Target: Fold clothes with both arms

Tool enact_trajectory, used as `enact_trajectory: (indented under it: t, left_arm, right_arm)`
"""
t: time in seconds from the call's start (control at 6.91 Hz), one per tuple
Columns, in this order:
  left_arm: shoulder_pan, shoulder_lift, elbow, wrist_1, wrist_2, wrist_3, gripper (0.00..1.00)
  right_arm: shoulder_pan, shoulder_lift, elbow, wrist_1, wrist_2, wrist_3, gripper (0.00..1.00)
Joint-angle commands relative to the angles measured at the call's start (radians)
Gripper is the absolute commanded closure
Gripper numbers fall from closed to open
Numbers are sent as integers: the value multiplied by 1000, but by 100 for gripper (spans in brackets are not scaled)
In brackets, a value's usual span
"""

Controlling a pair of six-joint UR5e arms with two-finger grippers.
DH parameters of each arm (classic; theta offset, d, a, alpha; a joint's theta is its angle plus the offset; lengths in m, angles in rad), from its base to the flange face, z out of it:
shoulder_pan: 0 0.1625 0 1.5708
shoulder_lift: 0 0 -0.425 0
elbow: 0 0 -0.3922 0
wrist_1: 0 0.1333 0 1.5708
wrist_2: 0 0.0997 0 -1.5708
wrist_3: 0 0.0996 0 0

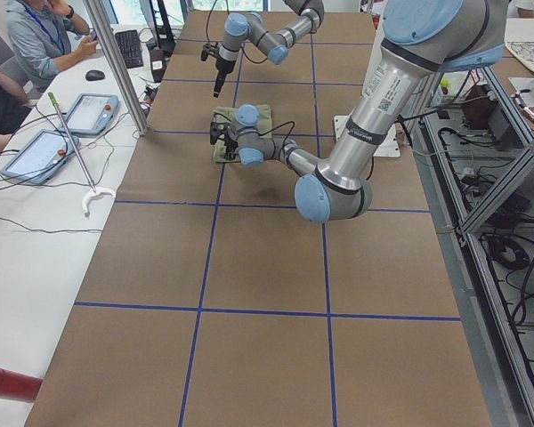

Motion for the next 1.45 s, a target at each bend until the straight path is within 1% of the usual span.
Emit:
enact_trajectory:
  t: [0.0, 0.29, 0.43, 0.72, 1.01, 1.16, 1.3]
  left_arm:
    - [5, 0, -1, -2, 9, 10, 100]
    - [-1, 10, -8, 3, 7, 57, 100]
    - [-25, 15, -6, 1, 9, 136, 100]
    - [-67, 21, -3, 4, 6, 148, 100]
    - [-72, 23, -1, 7, 6, 168, 100]
    - [-70, 36, -3, 3, 4, 169, 1]
    - [-72, 46, -26, 15, -2, 171, 0]
  right_arm:
    - [0, -1, 0, 0, 0, 0, 0]
    - [-3, -1, 1, 0, 0, 3, 0]
    - [-3, -1, 0, 0, -2, 3, 0]
    - [-5, -4, 0, 2, -12, 5, 0]
    - [-8, -10, 0, 2, -12, 5, 0]
    - [-9, -17, 0, 3, -11, 0, 0]
    - [-8, -11, -2, -6, 18, -11, 0]
